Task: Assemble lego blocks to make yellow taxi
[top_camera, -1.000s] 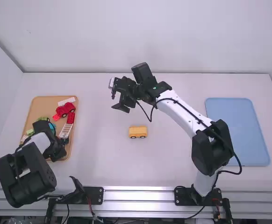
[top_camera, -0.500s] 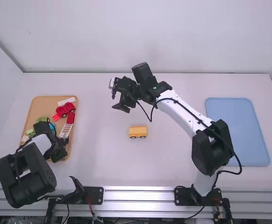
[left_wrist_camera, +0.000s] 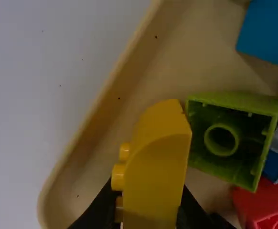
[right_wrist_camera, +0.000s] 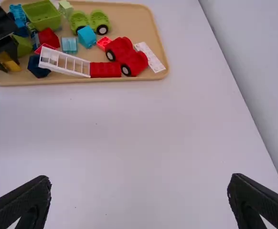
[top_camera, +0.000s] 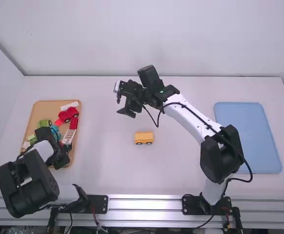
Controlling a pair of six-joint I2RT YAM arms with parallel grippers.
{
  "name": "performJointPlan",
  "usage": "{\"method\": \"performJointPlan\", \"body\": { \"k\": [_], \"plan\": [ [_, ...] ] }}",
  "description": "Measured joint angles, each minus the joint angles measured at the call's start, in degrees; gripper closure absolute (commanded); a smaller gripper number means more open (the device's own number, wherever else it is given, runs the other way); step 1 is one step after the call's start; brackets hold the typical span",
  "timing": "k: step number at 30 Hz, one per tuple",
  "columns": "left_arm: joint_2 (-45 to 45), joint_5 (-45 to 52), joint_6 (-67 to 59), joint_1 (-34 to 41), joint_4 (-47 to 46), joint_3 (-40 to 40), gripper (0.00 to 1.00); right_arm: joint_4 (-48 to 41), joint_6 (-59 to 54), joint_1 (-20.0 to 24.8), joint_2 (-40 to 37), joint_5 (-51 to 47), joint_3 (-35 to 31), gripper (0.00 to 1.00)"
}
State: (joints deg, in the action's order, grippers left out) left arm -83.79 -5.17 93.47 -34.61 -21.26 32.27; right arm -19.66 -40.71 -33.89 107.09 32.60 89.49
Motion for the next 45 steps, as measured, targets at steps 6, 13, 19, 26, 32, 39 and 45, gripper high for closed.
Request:
{"method": "performJointPlan", "body": {
  "k": [6, 13, 19, 26, 32, 39, 45],
  "plan": [
    [0.0, 0.0, 0.0, 0.0, -0.5, 0.0, 0.86, -0.1, 0.2, 0.0, 0.0, 0.0, 0.0, 0.01],
    [0.0, 3.6, -7.7, -0.6, -0.5, 0.2, 0.98, -0.4, 0.1, 1.6, 0.0, 0.0, 0.0, 0.01],
    [-0.5, 8.2, -23.0, -0.7, -1.0, 3.3, 0.98, -0.7, 0.2, 3.0, 0.0, 0.0, 0.0, 0.01],
    [2.4, 12.2, -36.9, -0.7, -6.1, 9.2, 0.98, -0.7, 0.0, 3.4, 0.0, 0.0, 0.0, 0.01],
    [17.1, 12.7, -45.7, 2.1, -7.4, 9.2, 0.98, -0.7, 0.3, 3.4, 0.0, 0.0, 0.0, 0.01],
    [36.1, 16.4, -65.5, 14.2, 4.7, 6.4, 0.98, 1.6, 4.7, 3.7, 0.0, 2.7, 0.0, 0.01],
    [40.2, 21.7, -79.6, 24.3, 17.2, 0.9, 0.98, 1.4, 8.2, 7.8, 0.0, 14.9, 0.0, 0.01]
  ]
}}
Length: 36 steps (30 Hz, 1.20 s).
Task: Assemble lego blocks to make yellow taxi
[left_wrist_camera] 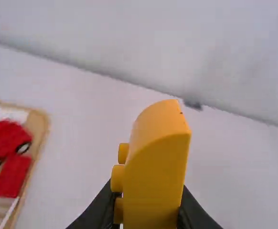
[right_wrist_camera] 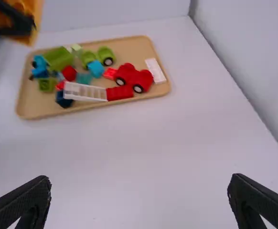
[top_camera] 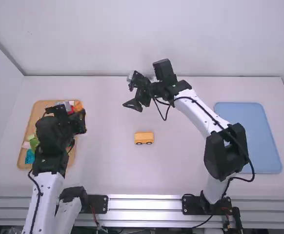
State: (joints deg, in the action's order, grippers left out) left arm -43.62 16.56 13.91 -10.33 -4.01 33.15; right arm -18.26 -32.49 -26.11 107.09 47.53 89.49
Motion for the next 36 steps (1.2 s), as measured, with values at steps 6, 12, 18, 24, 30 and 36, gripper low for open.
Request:
{"method": "performJointPlan", "body": {
  "k": [6, 12, 18, 24, 30, 36],
  "plan": [
    [-6.8, 4.7, -12.9, 9.5, 16.4, -4.9, 0.98, -3.8, 4.6, 6.7, 0.0, 13.5, 0.0, 0.01],
    [-19.3, 4.9, -20.3, 18.4, 32.2, -5.0, 0.96, -5.8, 6.0, 7.7, 0.0, 17.8, -0.8, 0.01],
    [-27.8, -1.9, -21.5, 25.3, 38.1, -4.9, 0.96, 7.5, 9.4, 8.0, 0.0, 18.2, -7.2, 0.02],
    [-31.3, -5.3, -20.3, 28.4, 36.2, -0.7, 0.98, 26.6, 19.6, 8.1, -0.8, 13.0, -17.2, 0.01],
    [-34.9, -5.2, -18.6, 28.5, 37.5, 2.8, 0.98, 39.1, 29.1, 8.4, -2.9, 12.8, -24.9, 0.01],
    [-38.8, -3.0, -17.8, 29.1, 42.7, 2.9, 0.98, 42.1, 33.3, 8.6, -3.5, 15.9, -25.7, 0.03]
  ]
}}
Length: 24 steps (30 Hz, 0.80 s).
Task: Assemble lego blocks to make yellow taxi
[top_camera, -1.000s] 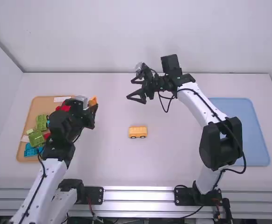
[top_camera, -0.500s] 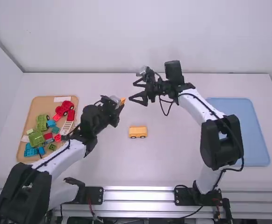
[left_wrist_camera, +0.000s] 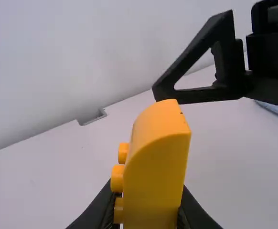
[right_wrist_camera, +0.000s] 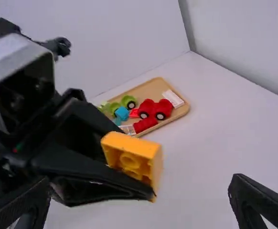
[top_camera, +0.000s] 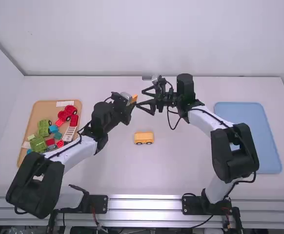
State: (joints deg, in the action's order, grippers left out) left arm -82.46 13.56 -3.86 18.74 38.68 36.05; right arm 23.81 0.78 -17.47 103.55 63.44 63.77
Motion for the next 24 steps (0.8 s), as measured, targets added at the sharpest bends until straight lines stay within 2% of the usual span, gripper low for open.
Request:
{"method": "performJointPlan", "body": {
  "k": [4, 8, 10, 12, 15, 16, 22, 24],
  "plan": [
    [-2.1, 0.4, 0.4, 1.3, 1.9, 0.0, 0.98, -0.4, 1.1, -1.2, -0.1, 0.0, 0.0, 0.14],
    [-2.3, 0.3, 0.4, 2.7, 2.6, 0.0, 0.98, -1.2, 1.3, -1.9, -0.1, -2.2, -0.2, 0.19],
    [-2.3, -0.6, 0.6, 3.7, 3.1, 0.0, 0.98, -1.6, 0.8, -1.9, -0.1, -3.0, -0.2, 0.32],
    [-2.3, -1.9, 0.9, 4.3, 3.4, 0.0, 0.98, -1.6, 0.3, -1.8, -0.2, -3.1, -0.2, 0.39],
    [-2.3, -4.0, 0.9, 5.3, 3.8, 0.0, 0.98, -1.5, 0.0, -1.8, -0.3, -3.4, -0.2, 0.41],
    [-2.3, -5.6, 1.1, 6.1, 4.2, 0.0, 0.98, -1.4, -0.4, -1.8, -0.3, -4.0, -0.2, 0.45],
    [-2.3, -8.9, 2.0, 7.3, 4.6, 0.0, 0.98, -1.3, -0.8, -2.3, -0.4, -5.8, -0.2, 0.56],
    [-2.3, -9.7, 2.8, 7.4, 4.6, 0.0, 0.98, -1.2, -1.2, -2.5, -0.6, -6.1, -0.2, 0.57]
  ]
}}
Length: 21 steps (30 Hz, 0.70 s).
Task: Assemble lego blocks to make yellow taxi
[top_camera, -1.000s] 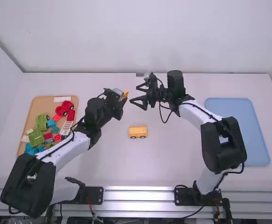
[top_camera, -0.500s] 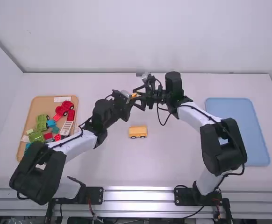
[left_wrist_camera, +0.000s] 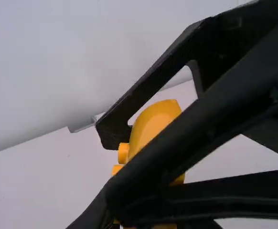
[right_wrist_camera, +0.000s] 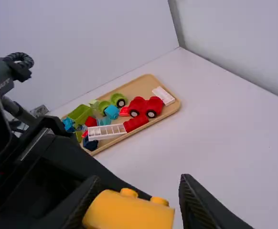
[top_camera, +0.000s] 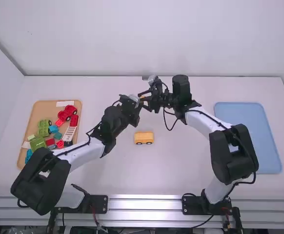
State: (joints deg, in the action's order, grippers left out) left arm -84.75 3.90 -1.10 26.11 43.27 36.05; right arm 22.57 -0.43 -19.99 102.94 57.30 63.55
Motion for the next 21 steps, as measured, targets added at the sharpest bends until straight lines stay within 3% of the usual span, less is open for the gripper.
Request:
{"method": "performJointPlan", "body": {
  "k": [2, 5, 9, 13, 21],
  "plan": [
    [0.0, -1.2, 0.5, 0.0, 0.1, 0.0, 0.98, 0.0, -0.3, -0.1, -0.2, -0.6, 0.0, 0.48],
    [0.0, -2.6, 0.9, 0.0, 0.3, 0.0, 0.98, 2.3, -1.1, -0.3, -0.2, -1.5, -0.4, 0.47],
    [0.0, -4.0, 1.3, 0.0, 0.5, 0.0, 0.98, 12.8, 0.8, -1.5, -0.7, -4.4, -4.2, 0.45],
    [0.0, -4.1, 1.2, 0.0, 0.5, 0.0, 0.98, 18.7, 4.2, -1.4, -1.1, -4.9, -7.2, 0.49],
    [0.0, -1.9, 0.7, 0.0, 1.2, 0.0, 0.98, 18.2, 6.7, -0.3, -1.1, -3.3, -7.8, 0.64]
  ]
}}
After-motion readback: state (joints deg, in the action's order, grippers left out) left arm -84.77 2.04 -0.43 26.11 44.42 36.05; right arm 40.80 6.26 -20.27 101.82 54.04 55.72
